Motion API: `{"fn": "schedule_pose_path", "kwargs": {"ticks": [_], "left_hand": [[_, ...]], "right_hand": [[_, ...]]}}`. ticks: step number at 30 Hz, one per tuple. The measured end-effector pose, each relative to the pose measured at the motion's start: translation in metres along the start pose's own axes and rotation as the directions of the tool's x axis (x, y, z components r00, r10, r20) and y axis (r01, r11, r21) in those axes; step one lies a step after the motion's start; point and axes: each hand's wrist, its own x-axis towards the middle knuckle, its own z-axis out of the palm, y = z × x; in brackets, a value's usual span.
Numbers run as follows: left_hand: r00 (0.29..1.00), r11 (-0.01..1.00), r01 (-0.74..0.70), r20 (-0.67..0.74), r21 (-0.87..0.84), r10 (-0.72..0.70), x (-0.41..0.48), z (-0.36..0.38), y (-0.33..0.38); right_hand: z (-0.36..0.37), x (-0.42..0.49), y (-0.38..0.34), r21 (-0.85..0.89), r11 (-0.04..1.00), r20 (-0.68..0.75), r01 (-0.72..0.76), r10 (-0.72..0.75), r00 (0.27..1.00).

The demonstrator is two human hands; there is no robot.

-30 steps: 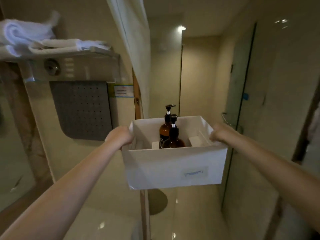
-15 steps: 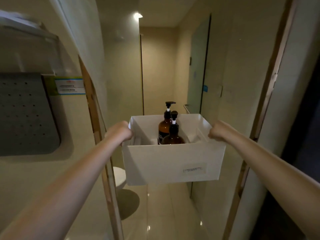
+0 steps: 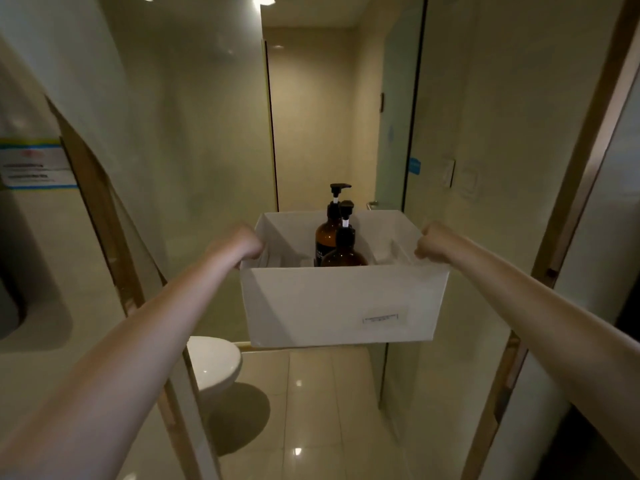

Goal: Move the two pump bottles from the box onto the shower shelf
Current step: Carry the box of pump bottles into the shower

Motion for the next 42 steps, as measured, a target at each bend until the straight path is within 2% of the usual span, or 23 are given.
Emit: {"fn": "schedule_pose_path", "kwargs": {"ticks": [5,13,21,36,42], "left_hand": [[0.998,0.996,-0.055,-0.018,0.063,0.057,0.041,0.015,0.027],[0.997,0.996,-0.076,-0.01,0.047,0.077,0.126,0.038,0.044],[0.997,0.996,-0.074,0.026,0.041,0.073,0.238,0.066,0.051],[0.989,0.988,-0.151,0.003,0.041,0.151,0.473,0.099,0.076],[0.991,0.991,-0.132,0.023,0.037,0.131,0.56,0.131,0.083]], "right_hand": [[-0.008,0.058,-0.002,-0.072,0.997,0.018,0.016,-0.015,1.0],[0.003,0.15,-0.011,0.004,0.999,0.049,0.044,-0.044,0.998],[0.025,0.25,-0.04,-0.048,0.999,0.067,0.008,-0.005,0.998],[0.063,0.474,-0.103,0.032,0.999,-0.036,0.025,-0.024,0.999],[0.083,0.565,-0.12,-0.032,0.999,-0.022,0.044,-0.045,0.999]]}}
